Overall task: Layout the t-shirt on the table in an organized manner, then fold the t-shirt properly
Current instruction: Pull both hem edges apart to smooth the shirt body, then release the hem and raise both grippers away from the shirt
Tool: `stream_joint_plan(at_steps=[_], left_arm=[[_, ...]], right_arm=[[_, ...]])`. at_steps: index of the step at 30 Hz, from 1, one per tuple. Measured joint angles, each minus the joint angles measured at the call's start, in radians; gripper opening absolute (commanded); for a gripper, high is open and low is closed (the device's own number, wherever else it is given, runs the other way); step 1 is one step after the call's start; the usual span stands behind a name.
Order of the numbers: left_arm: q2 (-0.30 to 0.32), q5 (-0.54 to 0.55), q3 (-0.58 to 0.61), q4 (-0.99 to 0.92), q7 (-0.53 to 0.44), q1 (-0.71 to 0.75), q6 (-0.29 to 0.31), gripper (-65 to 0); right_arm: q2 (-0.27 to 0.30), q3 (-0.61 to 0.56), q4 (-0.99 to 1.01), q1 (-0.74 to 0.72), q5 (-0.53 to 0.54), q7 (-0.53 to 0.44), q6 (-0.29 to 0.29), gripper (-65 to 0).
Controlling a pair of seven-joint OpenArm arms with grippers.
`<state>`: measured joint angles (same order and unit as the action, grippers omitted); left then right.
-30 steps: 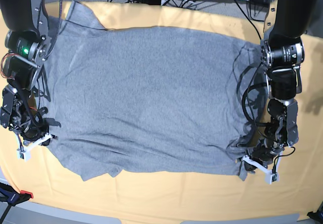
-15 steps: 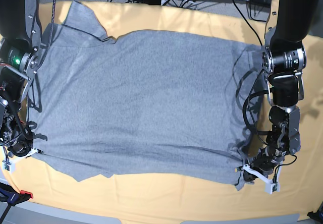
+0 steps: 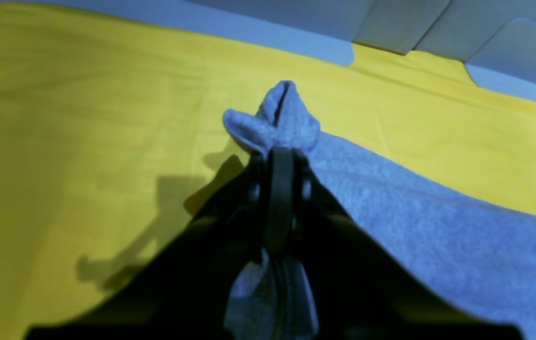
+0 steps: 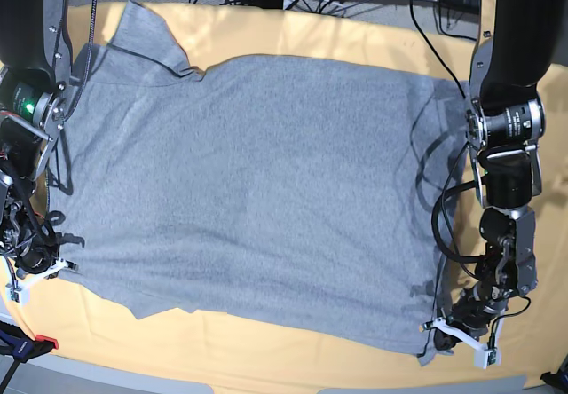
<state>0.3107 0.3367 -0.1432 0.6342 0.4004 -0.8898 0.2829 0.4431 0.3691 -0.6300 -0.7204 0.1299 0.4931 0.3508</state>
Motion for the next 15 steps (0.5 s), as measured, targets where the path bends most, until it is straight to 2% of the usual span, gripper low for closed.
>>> stream_joint_plan(at_steps=[1,4,5,6,7,8,11,12,13,14,15], left_arm=[[0.000,0.000,0.000,0.000,0.002,0.000,0.013,-56.9],[0.005,0.007,0.000,0.000,0.050,0.008,0.086,-31.9],[0.005,0.023,0.000,0.000,0.069,0.011,0.098,-26.1],[0.005,0.037,0.000,0.000,0.084,0.014,0.092,-23.7],[0.005,0.049,0.000,0.000,0.099,0.017,0.091,-23.7],[0.006,0.053,0.000,0.000,0.104,0.017,0.088,-23.8],[0.023,0.068,0.000,0.000,0.144,0.006,0.071,-26.0],[0.035,0.099,0.000,0.001,0.179,0.000,0.078,-30.5],[0.048,0.128,0.000,0.005,0.209,-0.002,0.103,-38.8],[0.061,0.166,0.000,0.014,0.236,-0.002,0.143,-49.9],[0.073,0.210,0.000,0.023,0.265,-0.003,0.181,-61.6]], right_arm=[[0.000,0.000,0.000,0.000,0.000,0.000,0.000,-60.1],[0.001,0.000,0.000,0.000,-0.005,-0.004,-0.003,-30.3],[0.003,0.000,0.000,0.000,-0.005,-0.004,-0.003,-21.7],[0.005,0.000,0.000,0.000,-0.005,-0.005,-0.003,-15.5],[0.008,0.000,0.000,0.000,-0.003,-0.004,-0.003,-12.3],[0.012,0.000,0.000,0.000,0.012,-0.004,0.011,-12.3],[0.034,0.000,-0.002,0.000,0.100,0.006,0.117,-12.5],[0.040,0.000,-0.018,0.000,0.130,0.036,0.129,-13.1],[0.047,0.000,-0.039,0.001,0.156,0.071,0.140,-15.7],[0.056,0.000,-0.060,0.000,0.187,0.111,0.150,-22.1],[0.065,0.000,-0.089,0.000,0.214,0.145,0.167,-32.6]])
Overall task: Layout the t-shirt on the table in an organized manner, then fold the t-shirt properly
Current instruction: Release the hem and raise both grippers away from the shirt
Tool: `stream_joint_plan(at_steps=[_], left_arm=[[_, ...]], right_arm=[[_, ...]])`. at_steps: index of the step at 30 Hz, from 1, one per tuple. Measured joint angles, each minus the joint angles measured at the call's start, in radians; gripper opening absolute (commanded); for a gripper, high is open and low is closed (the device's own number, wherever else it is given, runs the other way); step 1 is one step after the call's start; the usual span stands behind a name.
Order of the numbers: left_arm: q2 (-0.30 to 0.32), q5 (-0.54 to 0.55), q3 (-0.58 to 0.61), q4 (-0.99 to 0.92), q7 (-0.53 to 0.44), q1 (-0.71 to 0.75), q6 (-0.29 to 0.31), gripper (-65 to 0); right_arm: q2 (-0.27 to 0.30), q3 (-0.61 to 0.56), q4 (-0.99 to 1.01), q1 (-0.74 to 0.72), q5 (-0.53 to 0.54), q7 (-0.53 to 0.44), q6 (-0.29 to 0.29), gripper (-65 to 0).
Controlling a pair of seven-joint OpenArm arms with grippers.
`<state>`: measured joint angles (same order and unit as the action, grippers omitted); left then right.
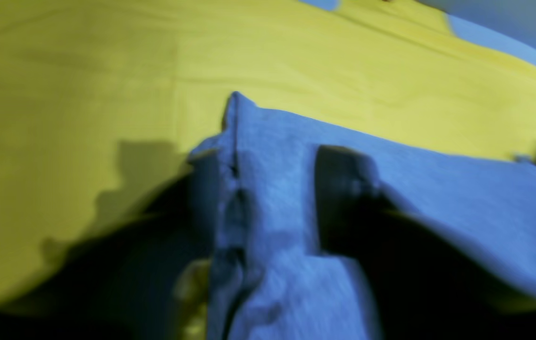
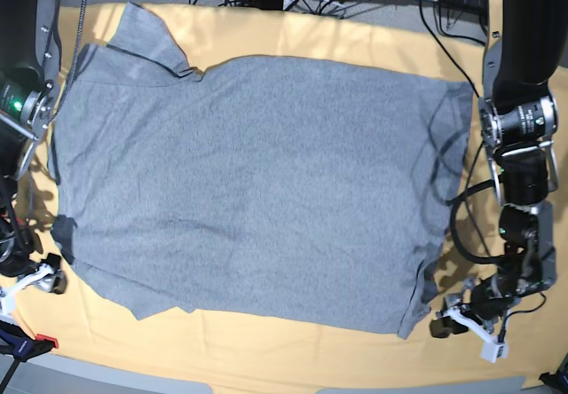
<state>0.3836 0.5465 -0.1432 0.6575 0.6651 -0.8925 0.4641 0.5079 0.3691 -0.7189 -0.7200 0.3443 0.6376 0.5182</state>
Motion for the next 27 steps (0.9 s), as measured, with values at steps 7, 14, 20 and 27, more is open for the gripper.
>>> stream_joint_plan(at_steps=[7,14,20,27], left_arm=[[0.033,0.211,0.000,0.011,0.241,0.012,0.050,-65.0],[0.084,0.543,0.001,0.011,0.510,0.040,0.200,-65.0],[0.146,0.680,0.003,0.014,0.607,0.100,0.212,-65.0],[0.201,0.833,0.005,0.014,0.679,0.161,0.228,-65.0]], right_arm=[[0.018,0.001,-0.171,0.002,0.249,0.321,0.174,-65.0],[0.038,0.000,-0.208,0.131,0.502,0.485,0.174,-65.0],[0.032,0.032,-0.439,0.362,0.577,0.487,0.174,-65.0],[0.029,0.177,-0.771,0.602,0.706,0.492,0.174,-65.0]])
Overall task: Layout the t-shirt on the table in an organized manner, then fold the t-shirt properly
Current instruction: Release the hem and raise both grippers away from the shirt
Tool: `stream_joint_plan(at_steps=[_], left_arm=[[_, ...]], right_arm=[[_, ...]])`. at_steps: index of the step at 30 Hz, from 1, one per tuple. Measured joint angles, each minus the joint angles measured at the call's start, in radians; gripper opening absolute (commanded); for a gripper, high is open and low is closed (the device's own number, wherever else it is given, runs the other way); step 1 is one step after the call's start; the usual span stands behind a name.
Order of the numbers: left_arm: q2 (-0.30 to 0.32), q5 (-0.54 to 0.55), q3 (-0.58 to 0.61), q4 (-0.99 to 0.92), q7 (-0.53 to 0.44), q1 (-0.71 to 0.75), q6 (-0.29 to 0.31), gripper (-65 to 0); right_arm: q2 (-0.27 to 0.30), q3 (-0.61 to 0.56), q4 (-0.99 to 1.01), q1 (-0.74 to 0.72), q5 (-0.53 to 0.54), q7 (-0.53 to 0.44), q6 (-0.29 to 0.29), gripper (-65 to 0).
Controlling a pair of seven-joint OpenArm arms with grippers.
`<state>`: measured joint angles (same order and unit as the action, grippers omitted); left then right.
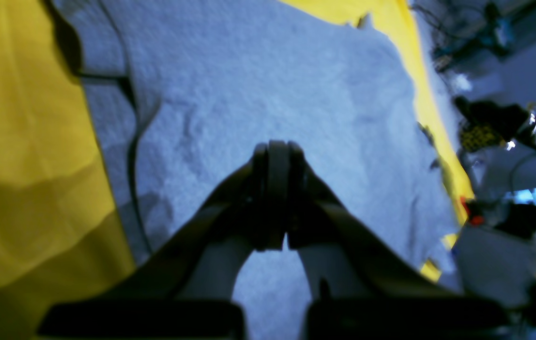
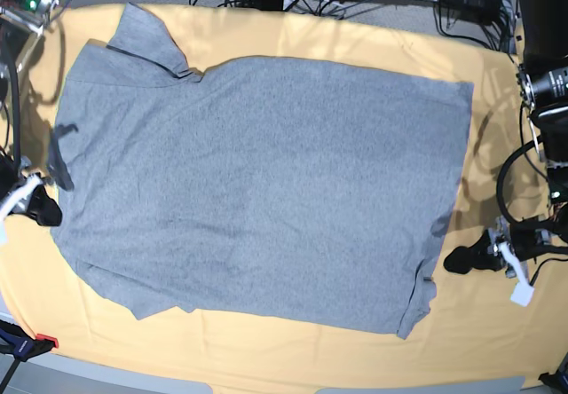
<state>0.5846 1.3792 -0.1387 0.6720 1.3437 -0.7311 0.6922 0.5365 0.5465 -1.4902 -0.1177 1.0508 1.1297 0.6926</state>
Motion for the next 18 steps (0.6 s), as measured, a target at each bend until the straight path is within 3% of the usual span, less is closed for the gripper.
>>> stream_joint_plan(at_steps=[2,5,8,14,18], left_arm=[[0.010,0.085,0.000,0.000,0.046,0.020,0.001,-65.0],[0.017,0.077,0.000,0.001,0.067,0.045,0.001,-65.0],[0.027,0.080,0.000,0.002,0.064,0.067,0.001,-65.0],[0.039,0.080,0.000,0.024,0.065,0.134,0.001,-65.0],[0.042,0.078,0.000,0.132,0.062,0.206,0.001,-65.0]], right_arm=[[0.001,0.040,-0.048,0.072,0.082,0.035,0.000,-65.0],[-0.002,0.077,-0.073,0.159,0.161,0.122,0.000,-65.0],[-0.003,0.123,-0.076,0.236,0.239,0.132,0.000,-65.0],[-0.003,0.215,-0.077,0.364,0.283,0.149,0.000,-65.0],[-0.038,0.251,-0.095,0.420,0.312,0.162,0.000,-65.0]])
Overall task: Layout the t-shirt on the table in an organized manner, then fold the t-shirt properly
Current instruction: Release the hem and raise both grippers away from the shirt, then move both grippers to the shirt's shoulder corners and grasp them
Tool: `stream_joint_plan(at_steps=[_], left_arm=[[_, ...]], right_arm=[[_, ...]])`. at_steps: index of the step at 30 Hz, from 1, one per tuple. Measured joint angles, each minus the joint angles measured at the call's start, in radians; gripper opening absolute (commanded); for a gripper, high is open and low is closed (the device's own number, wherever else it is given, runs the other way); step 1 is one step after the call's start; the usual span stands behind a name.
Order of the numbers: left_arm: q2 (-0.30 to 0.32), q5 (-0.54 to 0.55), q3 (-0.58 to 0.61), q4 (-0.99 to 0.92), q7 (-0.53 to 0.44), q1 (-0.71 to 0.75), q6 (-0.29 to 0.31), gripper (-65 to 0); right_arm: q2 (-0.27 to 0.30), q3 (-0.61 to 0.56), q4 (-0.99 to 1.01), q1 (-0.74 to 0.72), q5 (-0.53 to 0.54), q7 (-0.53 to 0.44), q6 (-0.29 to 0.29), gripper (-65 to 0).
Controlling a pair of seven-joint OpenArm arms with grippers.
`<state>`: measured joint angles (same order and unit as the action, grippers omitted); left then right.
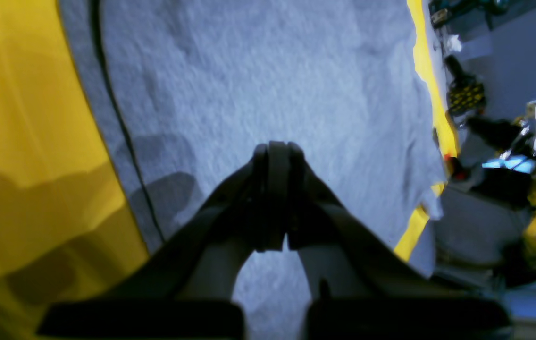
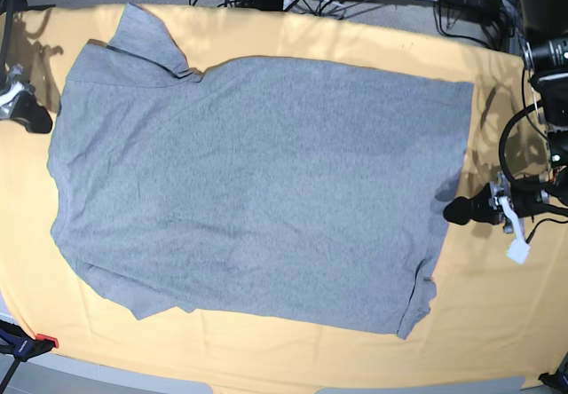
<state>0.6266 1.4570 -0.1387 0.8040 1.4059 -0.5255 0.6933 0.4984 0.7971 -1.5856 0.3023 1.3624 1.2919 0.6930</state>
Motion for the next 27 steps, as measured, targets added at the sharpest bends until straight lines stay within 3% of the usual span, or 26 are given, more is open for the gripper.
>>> stream_joint_plan(at_steps=[6,8,11,14,15,18,20,27], left_arm=[[0.034,0.001,0.001,0.313,-0.001,0.174,0.000,-65.0],[0.054,0.001,-0.006,0.418,-0.044,0.243,0.000,-65.0],[0.066,-0.004,-0.059,0.558,-0.079,0.344,0.000,-65.0],[0.066,-0.097,-0.154,0.669,-0.125,0.438,0.000,-65.0],[0.066,-0.104,-0.190,0.698,-0.131,0.470,0.000,-65.0],[0.066,-0.105,-0.294,0.746,-0.137,0.562,0.000,-65.0],[0.067,-0.109,-0.359,0.752,-0.133,0.613,0.000,-65.0],[0.064,-0.111,-0.479,0.752,-0.138,0.766,0.000,-65.0]], right_arm=[[-0.069,0.037,-0.068,0.080,-0.055,0.004,0.000,-65.0],[-0.086,0.039,-0.082,0.098,-0.054,-0.001,0.000,-65.0],[-0.113,0.041,-0.083,0.114,-0.080,0.003,0.000,-65.0],[-0.130,0.045,-0.083,0.113,-0.109,0.002,0.000,-65.0],[-0.134,0.046,-0.083,0.113,-0.111,0.003,0.000,-60.7],[-0.147,0.045,-0.083,0.111,-0.134,-0.001,0.000,-35.1],[-0.156,0.045,-0.083,0.111,-0.144,-0.001,0.000,-24.9],[-0.195,0.045,-0.082,0.113,-0.160,0.000,-0.002,-24.1]])
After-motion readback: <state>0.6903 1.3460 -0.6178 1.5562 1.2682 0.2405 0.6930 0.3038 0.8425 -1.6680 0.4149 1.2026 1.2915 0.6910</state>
